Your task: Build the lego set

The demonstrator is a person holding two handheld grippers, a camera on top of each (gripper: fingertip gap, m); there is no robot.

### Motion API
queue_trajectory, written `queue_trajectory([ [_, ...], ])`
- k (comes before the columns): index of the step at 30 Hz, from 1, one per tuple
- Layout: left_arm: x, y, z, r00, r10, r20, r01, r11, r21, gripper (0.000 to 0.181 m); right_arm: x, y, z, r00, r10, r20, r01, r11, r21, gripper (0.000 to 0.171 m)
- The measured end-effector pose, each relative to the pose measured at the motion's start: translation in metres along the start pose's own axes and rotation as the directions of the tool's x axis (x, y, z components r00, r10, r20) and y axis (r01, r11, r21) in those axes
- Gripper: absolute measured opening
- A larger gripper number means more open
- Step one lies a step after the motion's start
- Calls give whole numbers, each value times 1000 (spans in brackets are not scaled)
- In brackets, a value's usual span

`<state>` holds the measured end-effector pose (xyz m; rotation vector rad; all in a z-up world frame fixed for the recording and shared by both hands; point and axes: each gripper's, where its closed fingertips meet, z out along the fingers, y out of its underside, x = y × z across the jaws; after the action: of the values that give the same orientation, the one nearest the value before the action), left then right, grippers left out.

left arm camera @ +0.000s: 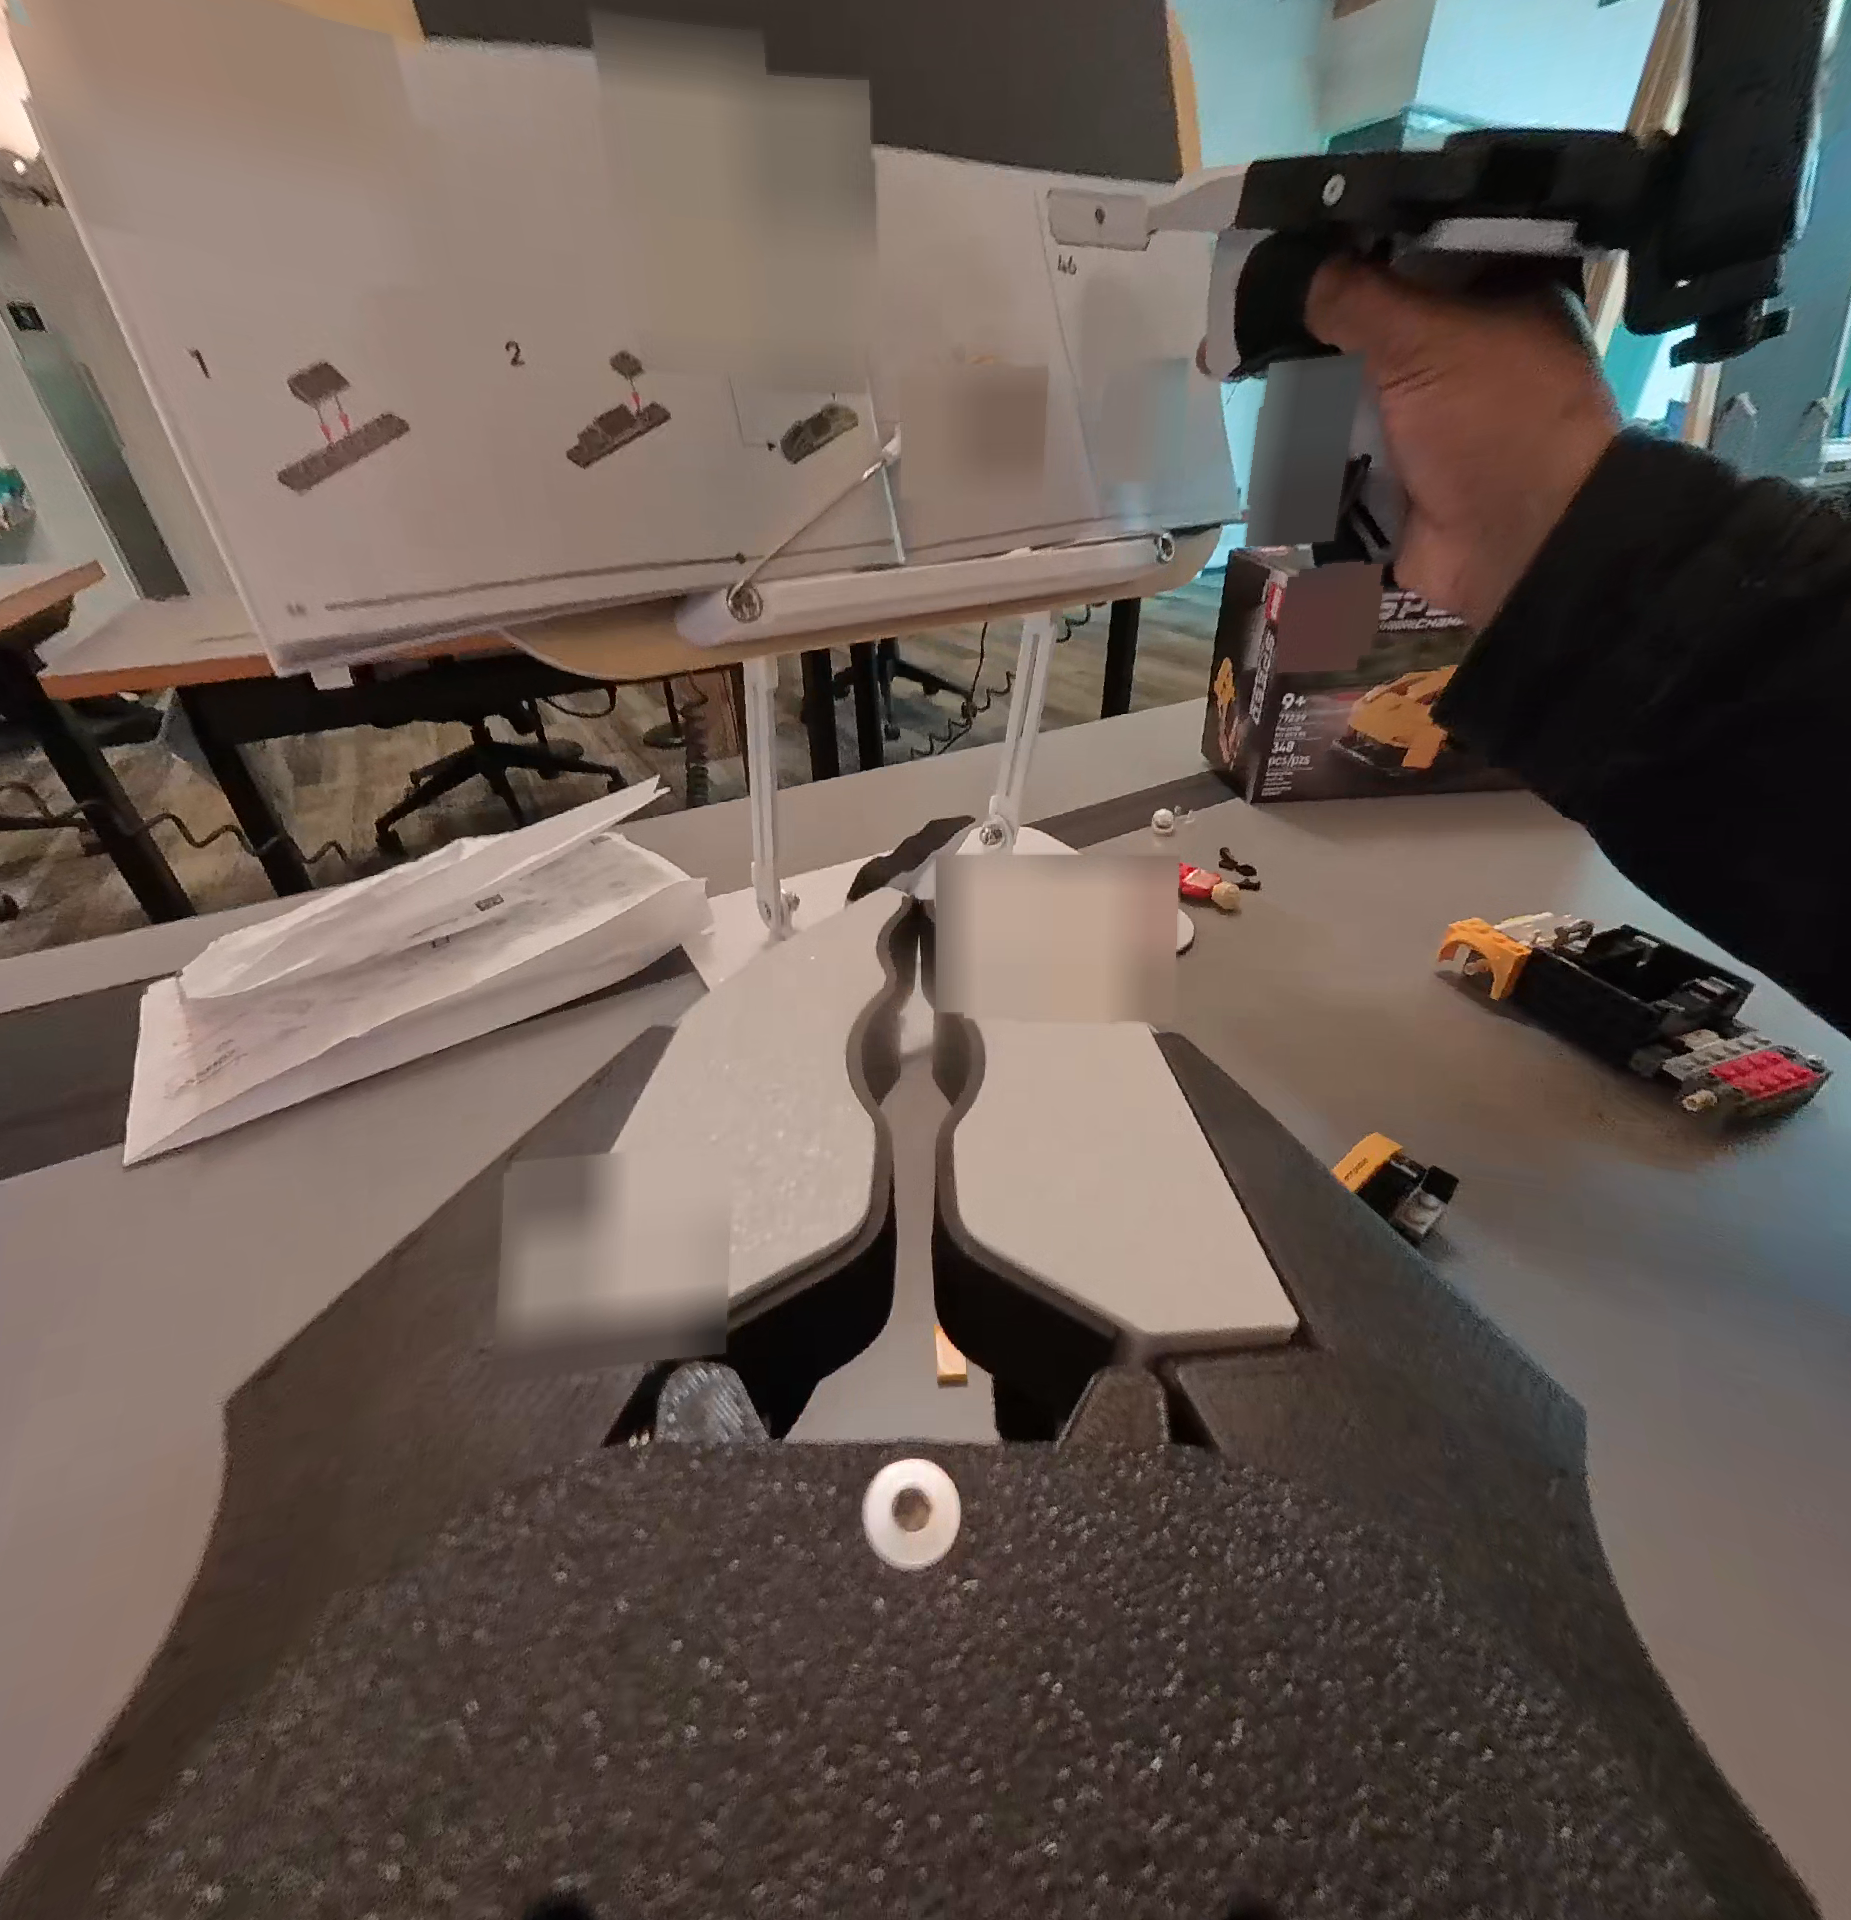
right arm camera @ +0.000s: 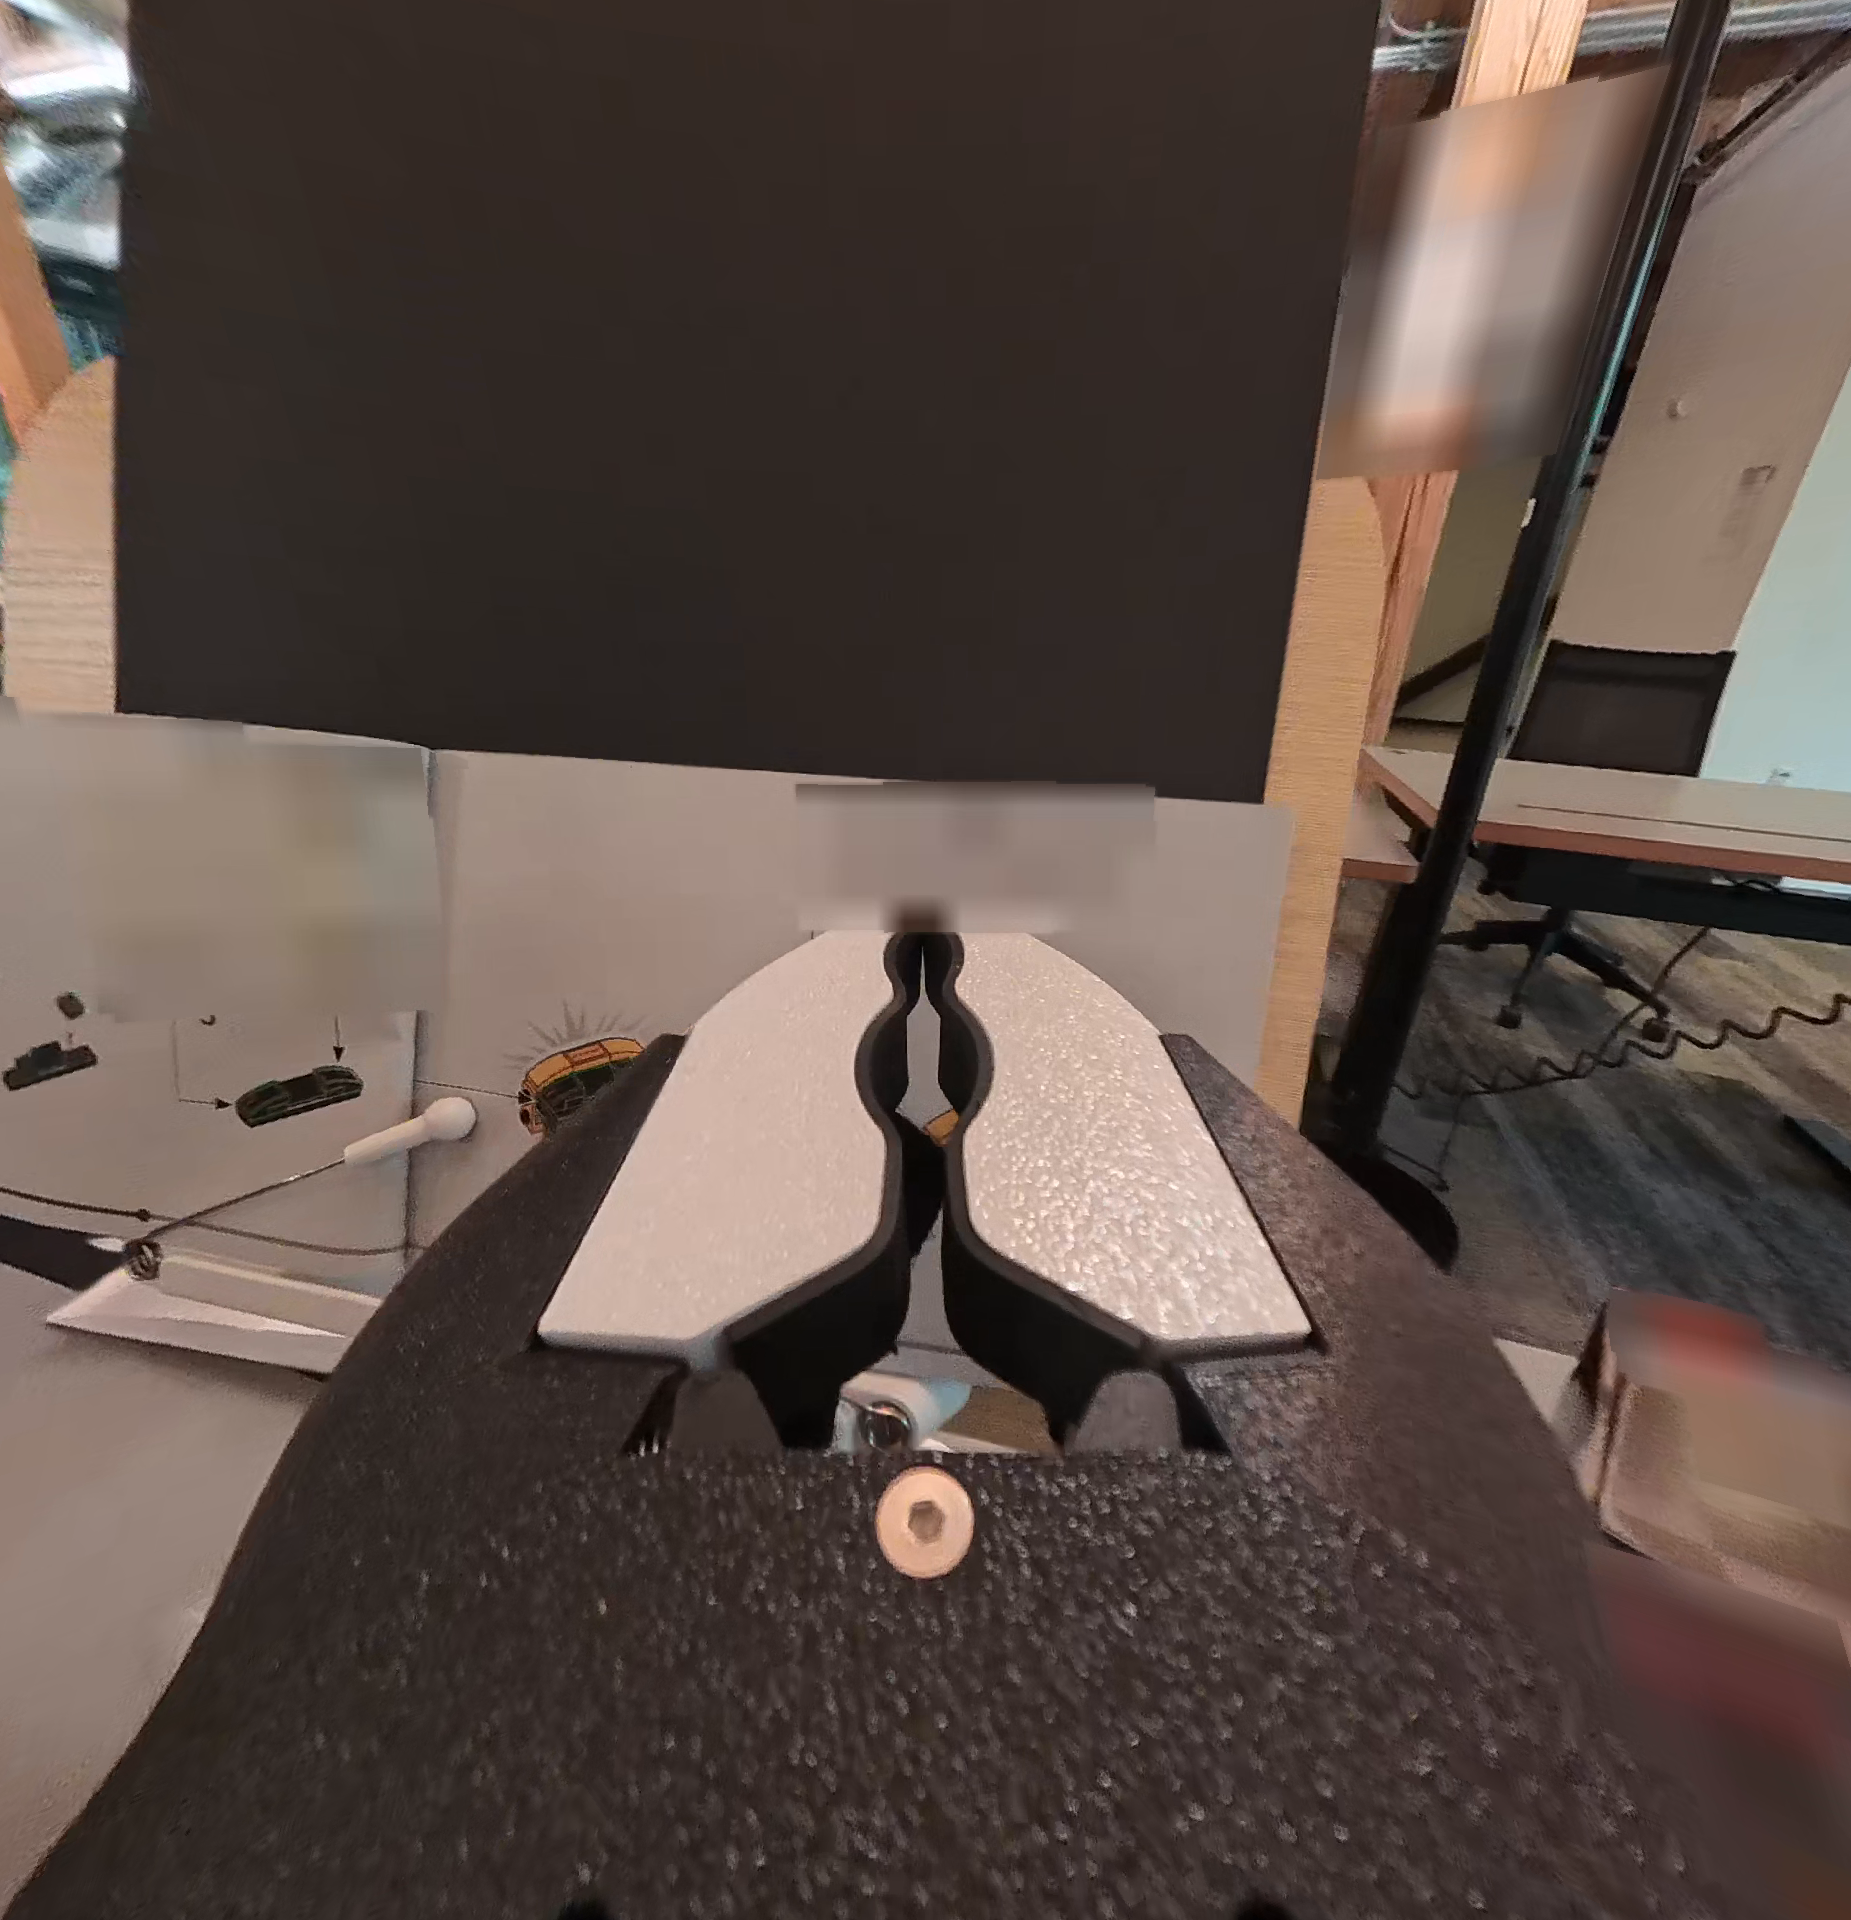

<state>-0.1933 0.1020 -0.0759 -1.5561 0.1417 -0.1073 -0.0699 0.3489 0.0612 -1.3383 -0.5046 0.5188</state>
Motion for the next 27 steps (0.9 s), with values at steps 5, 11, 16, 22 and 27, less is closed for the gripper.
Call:
queue_trajectory([
  [5,-4,6,2,1000,2,5,-2,1000,-21,0,2,3,-1,1000,-27,1,27,1000,13,0],
  [11,-1,7,3,999,53,3,-53,998,-17,0,6,-10,-1,1000,-16,8,16,999,47,0],
  [16,-1,10,4,999,39,-9,-39,999,-27,0,4,-10,4,1000,-17,24,16,999,39,0],
  [22,-1,14,5,999,37,-18,-38,998,-41,1,2,-6,13,999,-33,30,32,999,28,0],
  [27,-1,19,6,999,31,-28,-33,998,-56,1,3,0,17,998,-56,29,55,998,22,0],
])
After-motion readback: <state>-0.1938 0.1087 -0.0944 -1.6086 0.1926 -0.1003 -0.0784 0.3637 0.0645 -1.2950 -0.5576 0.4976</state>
